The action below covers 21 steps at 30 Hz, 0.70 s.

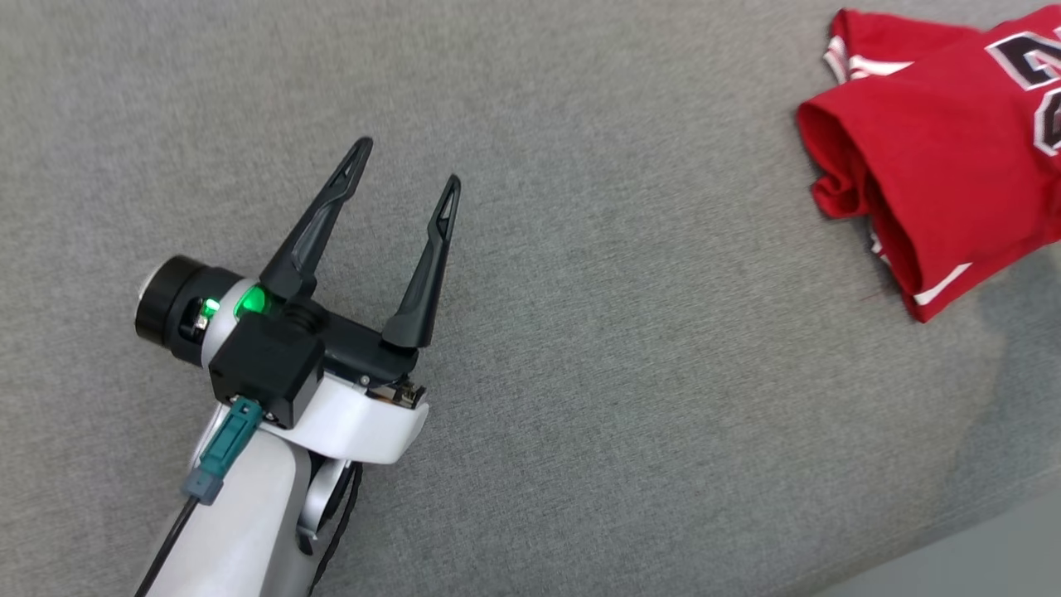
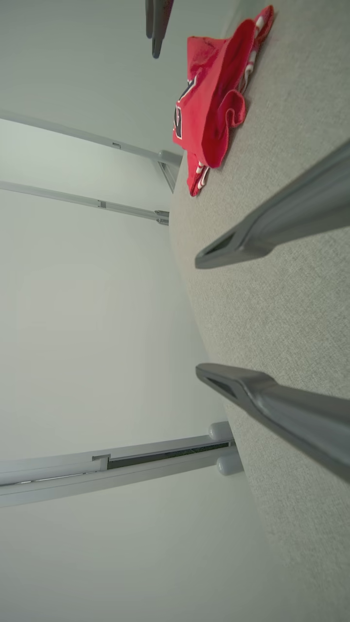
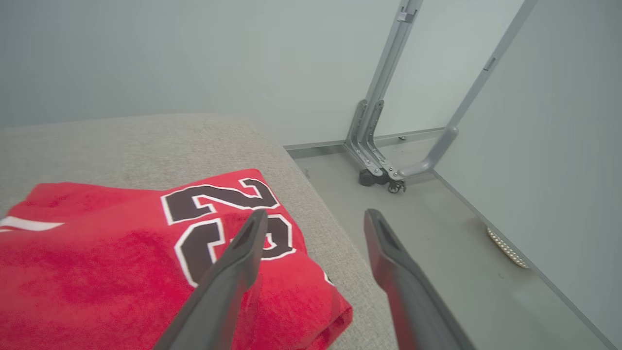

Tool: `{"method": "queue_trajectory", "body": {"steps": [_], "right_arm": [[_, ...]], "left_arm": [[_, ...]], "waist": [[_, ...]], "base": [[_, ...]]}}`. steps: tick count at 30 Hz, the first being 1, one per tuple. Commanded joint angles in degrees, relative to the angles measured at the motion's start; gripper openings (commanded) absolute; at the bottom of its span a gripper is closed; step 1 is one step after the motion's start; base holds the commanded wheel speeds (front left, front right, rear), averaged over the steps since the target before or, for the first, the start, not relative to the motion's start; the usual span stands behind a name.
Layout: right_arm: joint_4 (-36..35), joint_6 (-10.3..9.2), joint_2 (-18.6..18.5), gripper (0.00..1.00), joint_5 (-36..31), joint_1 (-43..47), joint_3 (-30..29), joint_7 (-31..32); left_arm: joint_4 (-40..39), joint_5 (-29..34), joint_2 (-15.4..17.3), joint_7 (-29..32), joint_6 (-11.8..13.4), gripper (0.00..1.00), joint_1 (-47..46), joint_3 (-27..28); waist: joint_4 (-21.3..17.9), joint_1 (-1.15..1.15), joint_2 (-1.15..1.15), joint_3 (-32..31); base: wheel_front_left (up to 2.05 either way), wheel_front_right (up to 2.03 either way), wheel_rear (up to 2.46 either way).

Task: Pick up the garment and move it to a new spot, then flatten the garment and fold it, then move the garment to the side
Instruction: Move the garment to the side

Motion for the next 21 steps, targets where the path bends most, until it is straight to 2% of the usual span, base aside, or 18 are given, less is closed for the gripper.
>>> {"method": "queue_trajectory", "body": {"steps": [1, 3, 8, 13, 21], "right_arm": [[-1.94, -0.12, 0.96, 1.00, -0.67, 1.45, -0.25, -0.27], [-6.63, -0.13, 1.80, 1.00, -2.60, 4.34, -1.72, -0.19], [-20.02, -0.12, 6.99, 1.00, -8.13, 13.17, -6.06, -0.16], [-32.61, -0.12, 12.82, 1.00, -13.70, 22.23, -9.16, -0.16], [-44.53, -0.12, 20.65, 1.00, -19.46, 32.19, -8.37, -0.16]], "left_arm": [[0.21, -0.27, 0.07, -0.29, 0.48, 1.00, 0.58, 0.33], [0.99, -0.95, 0.04, -0.69, 0.92, 1.00, 1.73, 0.72], [2.61, -2.09, -0.45, -1.49, 1.92, 1.00, 3.94, 1.41], [4.37, -3.33, -1.28, -1.99, 2.51, 1.00, 5.94, 1.39], [6.48, -4.98, -1.23, -2.94, 5.00, 1.00, 9.78, 4.06]], "waist": [[-0.48, 0.00, 0.00, -2.70], [-0.38, 0.00, 0.00, -4.60], [0.92, 0.00, 0.00, -8.90], [4.46, 0.00, 0.00, -12.08], [10.69, 0.00, 0.00, -15.56]], "base": [[0.00, 0.00, 0.00], [0.00, 0.00, 0.00], [0.00, 0.00, 0.00], [0.00, 0.00, 0.00], [0.00, 0.00, 0.00]]}}
